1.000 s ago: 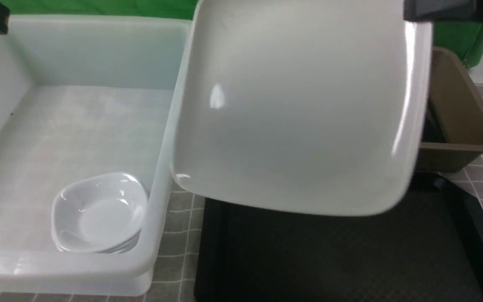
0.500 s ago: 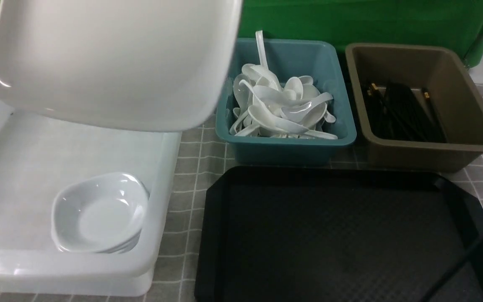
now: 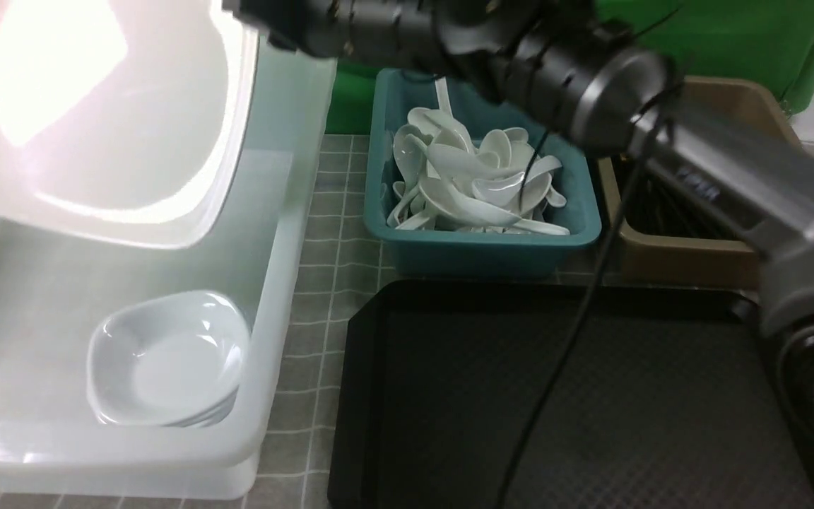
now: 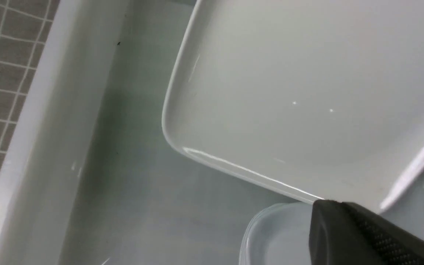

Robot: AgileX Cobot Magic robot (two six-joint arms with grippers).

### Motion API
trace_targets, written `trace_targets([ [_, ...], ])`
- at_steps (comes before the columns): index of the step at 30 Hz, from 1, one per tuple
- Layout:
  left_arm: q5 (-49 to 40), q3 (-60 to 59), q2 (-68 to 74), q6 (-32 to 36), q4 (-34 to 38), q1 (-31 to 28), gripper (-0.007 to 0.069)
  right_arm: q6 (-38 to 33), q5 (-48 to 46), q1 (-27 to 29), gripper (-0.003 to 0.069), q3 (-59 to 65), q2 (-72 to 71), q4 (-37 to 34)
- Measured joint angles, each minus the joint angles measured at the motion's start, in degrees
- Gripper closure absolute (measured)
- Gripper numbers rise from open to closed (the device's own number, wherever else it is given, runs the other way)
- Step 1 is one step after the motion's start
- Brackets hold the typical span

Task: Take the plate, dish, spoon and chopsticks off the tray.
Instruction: Use the right arm to put the plate into the large storage box on the left

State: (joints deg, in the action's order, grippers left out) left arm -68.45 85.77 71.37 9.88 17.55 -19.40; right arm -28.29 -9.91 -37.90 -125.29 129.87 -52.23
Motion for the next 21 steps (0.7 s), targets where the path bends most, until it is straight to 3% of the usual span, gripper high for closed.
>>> trace_targets([
  [10,-0.05,-0.04,-0.24,1.92,1.19,0.00,0.0613,-5.75,7.39,-1.16,0.0604,-0.09,3.49,0.64],
  [21,-0.05,-0.06,-0.29,2.34,2.41,0.00,0.0613,-9.46,7.53,-1.16,0.0592,-0.09,6.03,0.70],
])
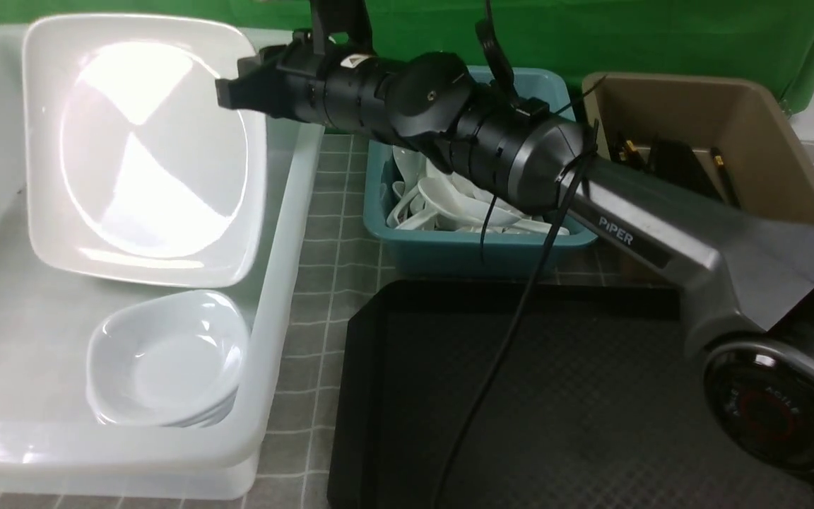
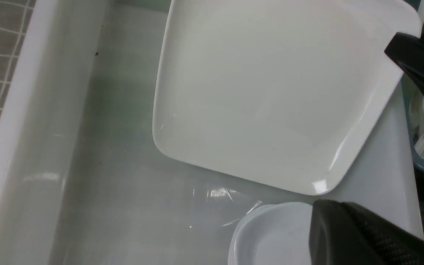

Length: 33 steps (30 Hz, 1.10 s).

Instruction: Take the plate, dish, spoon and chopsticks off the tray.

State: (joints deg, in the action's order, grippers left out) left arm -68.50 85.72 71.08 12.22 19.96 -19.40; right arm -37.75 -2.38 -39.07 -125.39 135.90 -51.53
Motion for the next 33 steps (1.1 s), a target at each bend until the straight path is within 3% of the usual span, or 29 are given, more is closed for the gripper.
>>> trace_targets([
  [10,0.24,0.00,0.00,0.46,0.07,0.00,0.0613,-3.03,2.38,0.00,0.0414,-0.40,0.07,-0.98],
  [21,0.29,0.00,0.00,1.08,0.13,0.00,0.0613,-3.79,1.43,0.00,0.0393,-0.58,-0.09,-1.01],
  [25,0.56,0.00,0.00,1.19,0.37,0.00,0.0613,-3.90,-1.77,0.06,0.0442,-0.58,-1.71,2.69],
  [29,1.16,-0.05,0.00,3.02,2.72,0.00,0.0613,-3.40,-10.99,0.88,0.0588,-0.58,-7.96,8.85],
  [33,1.30,-0.05,0.00,4.73,6.47,0.00,0.0613,8.13,-22.59,3.72,0.0628,-0.58,-17.66,22.03],
])
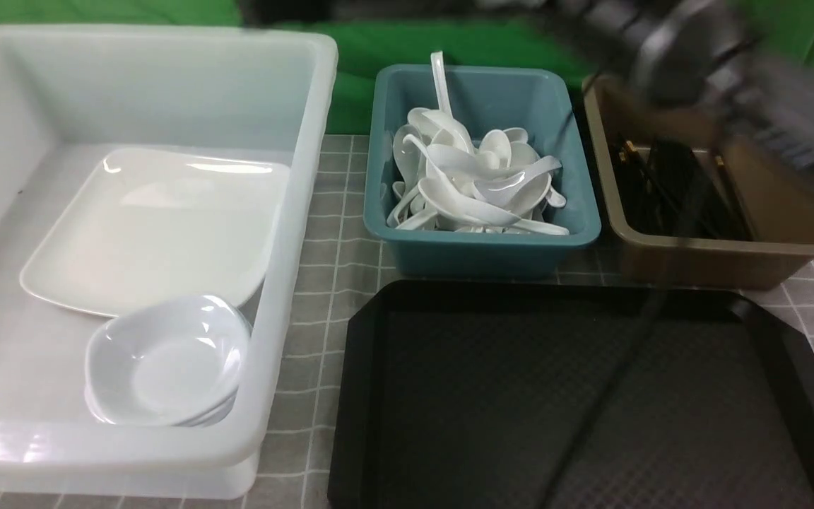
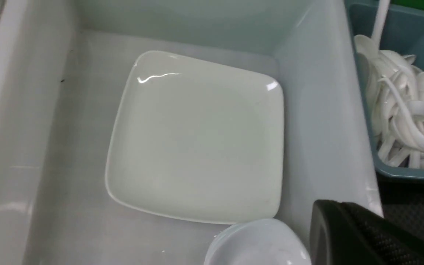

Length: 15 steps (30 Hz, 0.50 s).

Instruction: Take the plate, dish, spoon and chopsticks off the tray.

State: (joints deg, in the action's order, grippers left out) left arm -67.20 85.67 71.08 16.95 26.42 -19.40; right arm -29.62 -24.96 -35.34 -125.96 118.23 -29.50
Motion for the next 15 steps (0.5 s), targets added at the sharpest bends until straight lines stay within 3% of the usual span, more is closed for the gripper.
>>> trace_targets([
  [3,0.05,0.00,0.00,1.07,1.62,1.13,0.0613,11.70,-9.47,4.04,0.0631,-0.10,-8.44,13.48],
  [5,0.12,0.00,0.00,1.79,1.63,3.43,0.0613,15.71,-16.17,6.94,0.0631,-0.10,-12.61,18.28],
  [10,0.00,0.00,-0.13,2.50,1.37,11.92,0.0613,18.66,-28.63,15.79,0.0631,-0.10,-22.32,22.08],
  [15,-0.43,-0.38,-3.06,2.50,1.18,21.36,0.0613,18.65,-32.47,24.61,0.0631,3.35,-34.69,22.73],
])
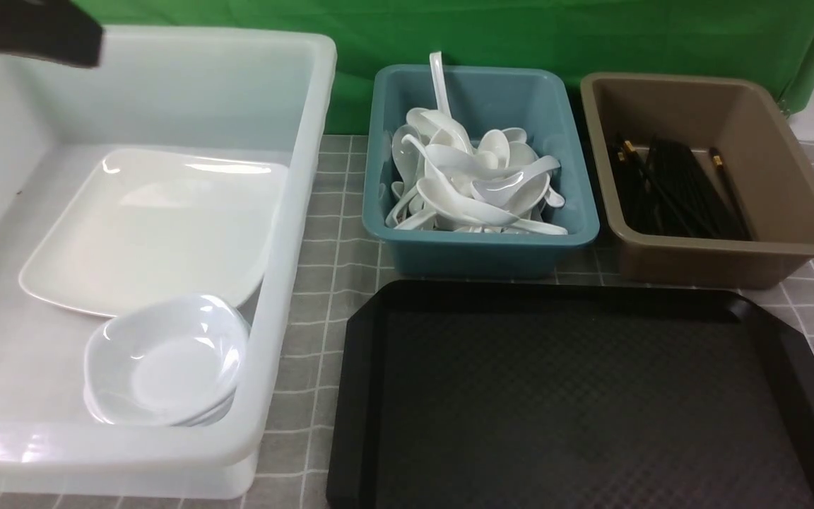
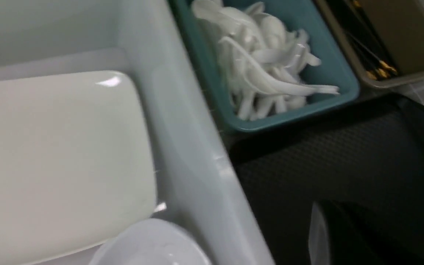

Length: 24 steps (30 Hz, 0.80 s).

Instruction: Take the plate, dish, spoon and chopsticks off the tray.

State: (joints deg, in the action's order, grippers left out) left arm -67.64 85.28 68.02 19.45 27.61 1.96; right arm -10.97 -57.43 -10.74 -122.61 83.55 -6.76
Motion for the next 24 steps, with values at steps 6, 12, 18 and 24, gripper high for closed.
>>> trace_targets([
  [6,-0.98,-0.45,-8.89,0.00,0.14,5.94,0.0613,0.02,6.03,7.22,0.0629,17.18,-19.23,0.19],
  [12,3.22,-10.14,-22.75,0.00,-1.40,6.12,0.0613,4.05,20.35,7.75,0.0629,43.29,-40.59,-0.26],
  [18,15.74,-30.46,-40.25,-3.65,-2.07,6.19,0.0613,6.37,40.33,7.75,0.0627,71.53,-62.77,-0.42],
  [24,25.95,-50.69,-54.97,-7.74,-3.77,6.19,0.0613,9.13,56.53,7.75,0.0623,91.56,-78.99,-0.49],
])
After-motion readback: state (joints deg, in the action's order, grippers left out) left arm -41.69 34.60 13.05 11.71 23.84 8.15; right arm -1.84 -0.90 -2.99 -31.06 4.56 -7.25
